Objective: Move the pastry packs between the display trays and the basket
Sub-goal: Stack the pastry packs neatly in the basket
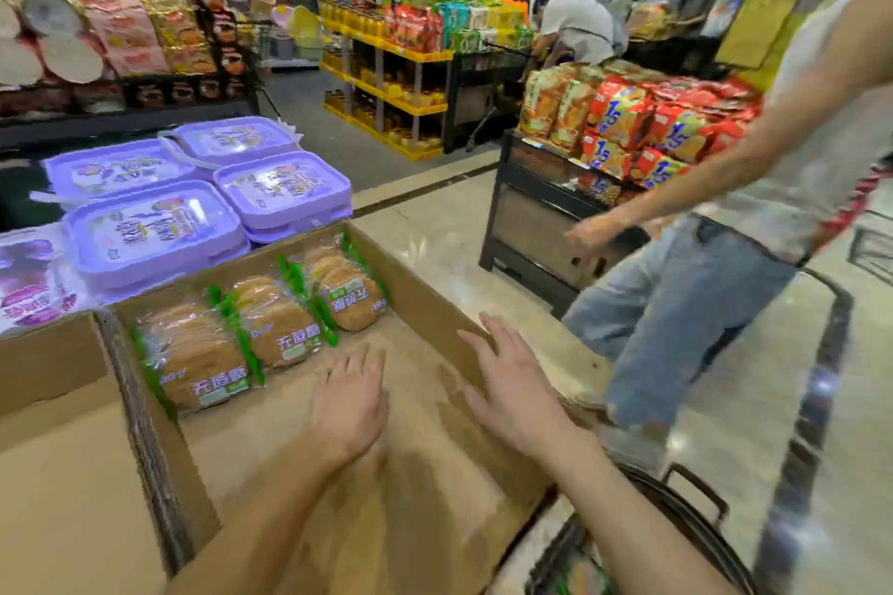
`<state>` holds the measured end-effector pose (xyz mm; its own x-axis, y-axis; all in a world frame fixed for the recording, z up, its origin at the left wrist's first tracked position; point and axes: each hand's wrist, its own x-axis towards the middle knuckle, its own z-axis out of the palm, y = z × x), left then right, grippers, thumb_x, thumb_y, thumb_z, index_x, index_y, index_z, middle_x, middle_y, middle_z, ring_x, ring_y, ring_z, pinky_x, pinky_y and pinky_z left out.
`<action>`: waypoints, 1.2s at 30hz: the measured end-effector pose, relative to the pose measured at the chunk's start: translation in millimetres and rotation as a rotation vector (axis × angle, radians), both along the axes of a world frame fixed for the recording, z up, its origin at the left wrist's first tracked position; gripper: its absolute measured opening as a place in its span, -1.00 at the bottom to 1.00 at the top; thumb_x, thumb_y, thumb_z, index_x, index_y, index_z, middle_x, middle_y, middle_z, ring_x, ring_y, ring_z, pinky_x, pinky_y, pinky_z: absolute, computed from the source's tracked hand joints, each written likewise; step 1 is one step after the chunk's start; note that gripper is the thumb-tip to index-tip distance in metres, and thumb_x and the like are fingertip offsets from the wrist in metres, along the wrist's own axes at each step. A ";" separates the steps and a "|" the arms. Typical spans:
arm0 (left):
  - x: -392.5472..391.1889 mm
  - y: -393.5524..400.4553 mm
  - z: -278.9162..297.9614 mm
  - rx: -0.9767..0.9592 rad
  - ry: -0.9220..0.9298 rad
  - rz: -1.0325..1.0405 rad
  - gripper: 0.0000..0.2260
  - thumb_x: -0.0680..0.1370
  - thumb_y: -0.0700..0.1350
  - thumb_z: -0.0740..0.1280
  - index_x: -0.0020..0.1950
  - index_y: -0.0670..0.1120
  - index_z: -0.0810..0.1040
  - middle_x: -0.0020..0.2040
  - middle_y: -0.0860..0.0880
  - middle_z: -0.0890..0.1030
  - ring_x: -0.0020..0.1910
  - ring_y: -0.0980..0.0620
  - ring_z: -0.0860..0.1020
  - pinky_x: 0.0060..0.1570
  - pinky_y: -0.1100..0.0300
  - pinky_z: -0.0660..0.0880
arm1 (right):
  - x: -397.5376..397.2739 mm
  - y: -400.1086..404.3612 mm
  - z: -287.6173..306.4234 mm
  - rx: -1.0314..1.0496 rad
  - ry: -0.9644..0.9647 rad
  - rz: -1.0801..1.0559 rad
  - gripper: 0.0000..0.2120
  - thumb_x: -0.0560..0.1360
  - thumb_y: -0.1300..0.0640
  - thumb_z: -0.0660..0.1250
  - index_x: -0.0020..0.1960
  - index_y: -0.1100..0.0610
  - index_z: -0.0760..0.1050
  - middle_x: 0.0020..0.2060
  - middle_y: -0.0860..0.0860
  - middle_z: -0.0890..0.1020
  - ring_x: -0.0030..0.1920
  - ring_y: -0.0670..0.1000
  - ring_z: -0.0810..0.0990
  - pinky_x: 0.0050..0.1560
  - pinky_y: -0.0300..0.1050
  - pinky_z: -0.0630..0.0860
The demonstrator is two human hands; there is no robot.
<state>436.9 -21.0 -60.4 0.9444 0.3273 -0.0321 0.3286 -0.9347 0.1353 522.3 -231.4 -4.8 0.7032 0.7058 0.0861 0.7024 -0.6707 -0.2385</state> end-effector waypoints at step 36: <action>13.9 -596.9 -90.7 -0.468 -0.055 -0.283 -0.53 0.56 0.16 0.20 0.33 -0.09 0.55 0.14 -0.12 0.66 0.10 -0.19 0.60 0.05 -0.06 0.53 | -87.6 -643.8 -122.4 0.028 0.368 -0.567 -0.43 0.56 -0.24 0.12 0.46 0.03 0.41 0.45 0.09 0.41 0.46 0.17 0.32 0.47 0.17 0.31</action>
